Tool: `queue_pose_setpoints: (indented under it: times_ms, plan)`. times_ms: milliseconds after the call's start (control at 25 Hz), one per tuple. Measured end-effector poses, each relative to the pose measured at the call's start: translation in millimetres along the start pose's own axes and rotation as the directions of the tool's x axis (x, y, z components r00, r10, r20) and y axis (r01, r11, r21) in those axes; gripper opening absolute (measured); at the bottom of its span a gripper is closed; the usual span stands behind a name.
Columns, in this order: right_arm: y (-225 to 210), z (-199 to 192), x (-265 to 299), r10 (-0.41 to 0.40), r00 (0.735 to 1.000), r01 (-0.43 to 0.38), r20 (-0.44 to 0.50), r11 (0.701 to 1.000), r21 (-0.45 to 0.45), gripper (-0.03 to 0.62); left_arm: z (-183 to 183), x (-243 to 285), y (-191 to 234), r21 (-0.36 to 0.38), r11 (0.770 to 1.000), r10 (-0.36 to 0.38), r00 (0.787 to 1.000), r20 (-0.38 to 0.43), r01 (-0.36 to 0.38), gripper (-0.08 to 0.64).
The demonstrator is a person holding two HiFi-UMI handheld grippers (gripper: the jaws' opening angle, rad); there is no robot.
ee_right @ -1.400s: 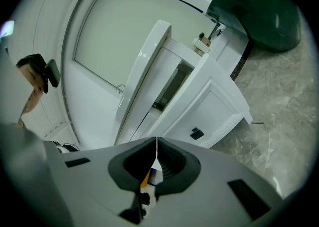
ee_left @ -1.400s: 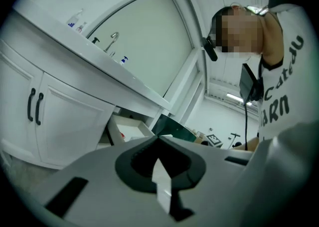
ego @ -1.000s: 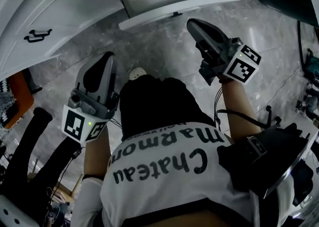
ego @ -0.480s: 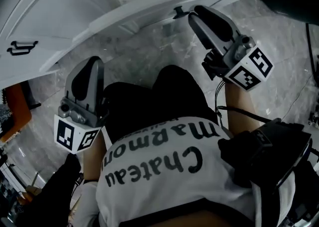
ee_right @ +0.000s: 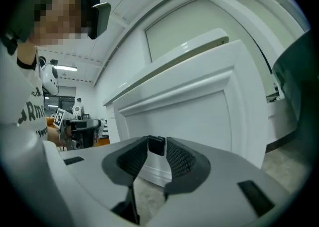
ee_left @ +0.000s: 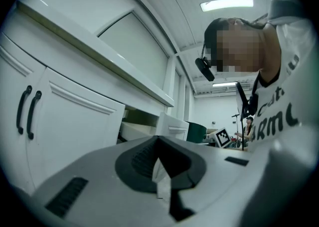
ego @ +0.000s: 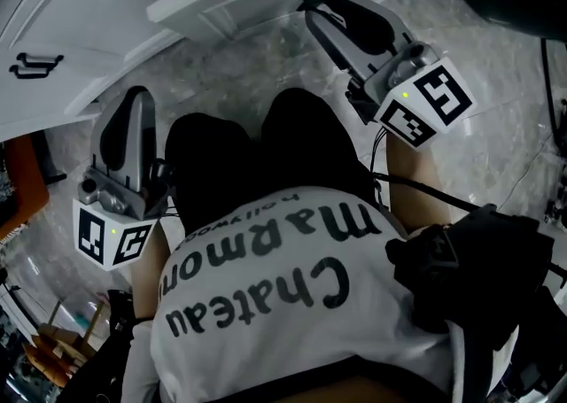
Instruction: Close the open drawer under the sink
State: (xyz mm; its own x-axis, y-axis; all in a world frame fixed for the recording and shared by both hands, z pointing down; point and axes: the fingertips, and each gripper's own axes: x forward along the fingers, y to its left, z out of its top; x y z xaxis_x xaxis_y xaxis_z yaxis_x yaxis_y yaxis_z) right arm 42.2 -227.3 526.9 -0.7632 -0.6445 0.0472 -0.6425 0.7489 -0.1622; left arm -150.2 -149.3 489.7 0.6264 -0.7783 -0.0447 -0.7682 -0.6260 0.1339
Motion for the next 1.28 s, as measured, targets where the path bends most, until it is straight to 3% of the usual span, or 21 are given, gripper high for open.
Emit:
queue_pose_setpoints:
  times_ms: [200,440,960,1280]
  plan:
    - [3,-3,1,-0.083,0.995,0.077,-0.06,0.993,-0.086,0.099,11,-5,-8,0.024,1.0,-0.013,1.0,0.013,0.013,0.008]
    - [-1,-6,3,-0.154,0.986,0.151,-0.071,0.987,-0.046,0.094,10,-3,-8,0.022,1.0,-0.011,0.999,0.032,0.01,0.008]
    - [-17,-1,27,-0.16,0.981,0.159,-0.108,0.987,-0.019,0.094,13,-13,1,0.063,0.998,0.015,0.999,0.031,-0.017,0.008]
    - [-24,5,39,-0.176,0.979,0.177,-0.102,0.984,-0.002,0.097,14,-20,14,0.043,0.998,0.045,0.998,0.052,-0.047,0.008]
